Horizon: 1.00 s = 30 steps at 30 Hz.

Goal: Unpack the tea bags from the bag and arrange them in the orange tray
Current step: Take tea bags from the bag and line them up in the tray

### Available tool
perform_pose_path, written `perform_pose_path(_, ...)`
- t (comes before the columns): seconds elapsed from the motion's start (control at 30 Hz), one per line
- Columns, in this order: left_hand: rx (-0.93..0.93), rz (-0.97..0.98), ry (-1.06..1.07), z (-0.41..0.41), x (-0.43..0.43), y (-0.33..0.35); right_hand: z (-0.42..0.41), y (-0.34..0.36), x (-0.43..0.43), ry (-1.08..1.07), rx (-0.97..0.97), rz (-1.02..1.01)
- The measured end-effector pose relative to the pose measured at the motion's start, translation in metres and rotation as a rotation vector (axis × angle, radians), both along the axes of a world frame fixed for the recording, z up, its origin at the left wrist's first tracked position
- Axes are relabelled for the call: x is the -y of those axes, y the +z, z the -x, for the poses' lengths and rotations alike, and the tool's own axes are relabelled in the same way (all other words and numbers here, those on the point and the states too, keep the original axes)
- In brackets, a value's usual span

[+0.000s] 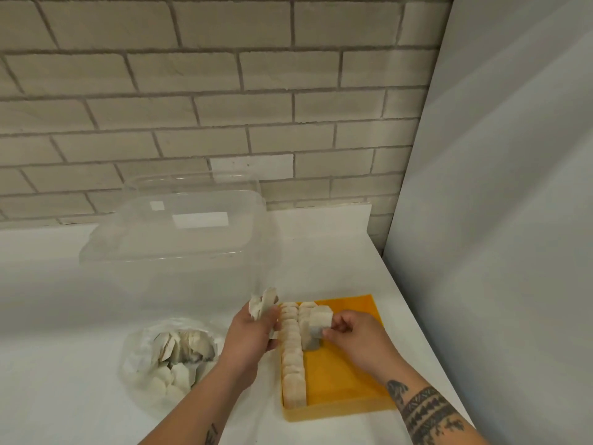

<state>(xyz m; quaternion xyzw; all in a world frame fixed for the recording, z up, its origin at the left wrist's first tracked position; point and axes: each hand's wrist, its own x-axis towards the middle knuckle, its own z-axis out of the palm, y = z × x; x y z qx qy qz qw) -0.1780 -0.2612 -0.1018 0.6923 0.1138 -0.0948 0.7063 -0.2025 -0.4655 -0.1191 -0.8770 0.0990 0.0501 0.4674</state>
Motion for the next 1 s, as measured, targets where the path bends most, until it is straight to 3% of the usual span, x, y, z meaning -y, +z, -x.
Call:
perform_pose_path(0.27,-0.045,-0.219,0.008,-0.001,0.004,-0.031,-0.007,-0.021,-0.009,0.045,-0.123,0.13)
perform_pose_path(0.83,-0.01,-0.268,0.023,-0.002,0.001,-0.036,-0.008,-0.024,-0.026,-0.053,-0.145,0.226)
perform_pose_path(1.0,0.052,-0.111,0.066,0.004,0.0,-0.012,-0.003,-0.014,-0.02,-0.084,-0.101,0.189)
